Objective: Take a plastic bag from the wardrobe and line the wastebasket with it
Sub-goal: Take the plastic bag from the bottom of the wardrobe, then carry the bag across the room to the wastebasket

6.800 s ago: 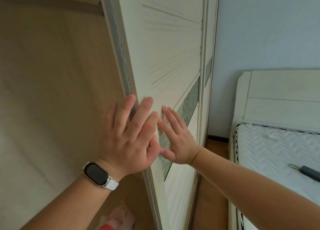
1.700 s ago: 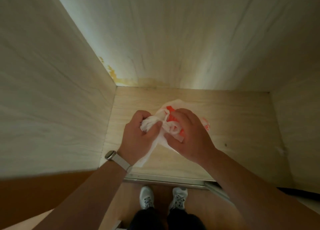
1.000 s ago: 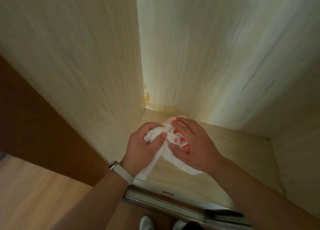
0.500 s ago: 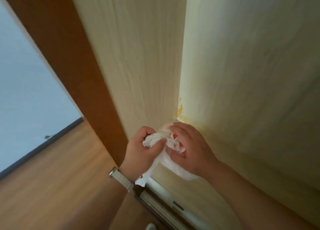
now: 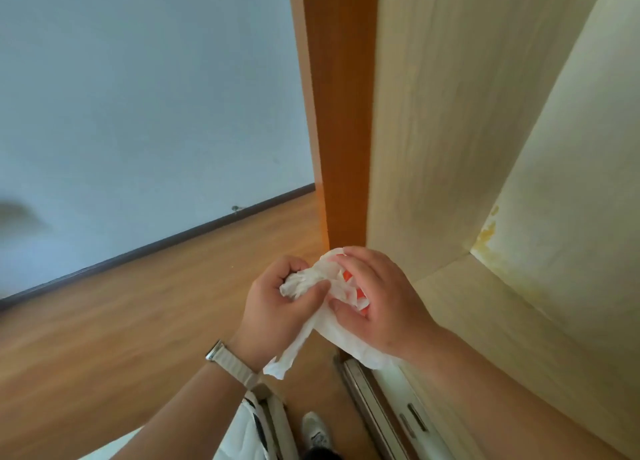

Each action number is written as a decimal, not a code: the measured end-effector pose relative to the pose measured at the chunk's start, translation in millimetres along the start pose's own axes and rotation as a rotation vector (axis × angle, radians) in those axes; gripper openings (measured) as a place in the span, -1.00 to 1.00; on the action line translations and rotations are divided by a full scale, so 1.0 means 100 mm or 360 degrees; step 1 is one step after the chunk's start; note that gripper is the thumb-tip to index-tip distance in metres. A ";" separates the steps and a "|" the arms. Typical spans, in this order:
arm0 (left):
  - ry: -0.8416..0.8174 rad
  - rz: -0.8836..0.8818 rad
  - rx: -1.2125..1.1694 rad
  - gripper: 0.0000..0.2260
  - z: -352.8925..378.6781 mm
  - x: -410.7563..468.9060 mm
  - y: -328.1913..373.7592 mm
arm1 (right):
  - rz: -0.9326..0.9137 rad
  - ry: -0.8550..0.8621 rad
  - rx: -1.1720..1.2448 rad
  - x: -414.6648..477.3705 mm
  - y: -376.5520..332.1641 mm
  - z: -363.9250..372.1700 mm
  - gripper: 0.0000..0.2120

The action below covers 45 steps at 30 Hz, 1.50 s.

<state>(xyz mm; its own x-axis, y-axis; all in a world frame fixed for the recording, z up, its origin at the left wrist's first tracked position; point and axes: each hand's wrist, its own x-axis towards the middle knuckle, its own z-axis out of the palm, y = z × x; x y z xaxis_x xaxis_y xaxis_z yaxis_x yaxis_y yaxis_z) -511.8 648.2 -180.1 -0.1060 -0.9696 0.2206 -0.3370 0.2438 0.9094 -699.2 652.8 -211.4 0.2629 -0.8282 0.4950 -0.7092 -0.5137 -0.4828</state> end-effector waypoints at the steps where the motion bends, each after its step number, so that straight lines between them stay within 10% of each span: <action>1: 0.0040 -0.0028 -0.0009 -0.86 -0.10 0.00 -0.05 | -0.0017 -0.0054 0.0018 0.07 -0.04 0.09 -0.49; 45: 0.1795 -0.0553 0.0275 -0.87 -4.07 1.01 -1.74 | -0.1561 -0.0978 0.0825 4.12 -2.10 4.27 -0.44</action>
<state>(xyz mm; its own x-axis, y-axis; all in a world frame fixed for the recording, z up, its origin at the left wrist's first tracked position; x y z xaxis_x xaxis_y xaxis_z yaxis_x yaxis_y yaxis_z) -83.3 499.0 -172.4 0.8687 -0.4355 0.2358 -0.3156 -0.1199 0.9413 -162.5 323.7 -214.4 0.8887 0.0525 0.4554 0.2563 -0.8805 -0.3987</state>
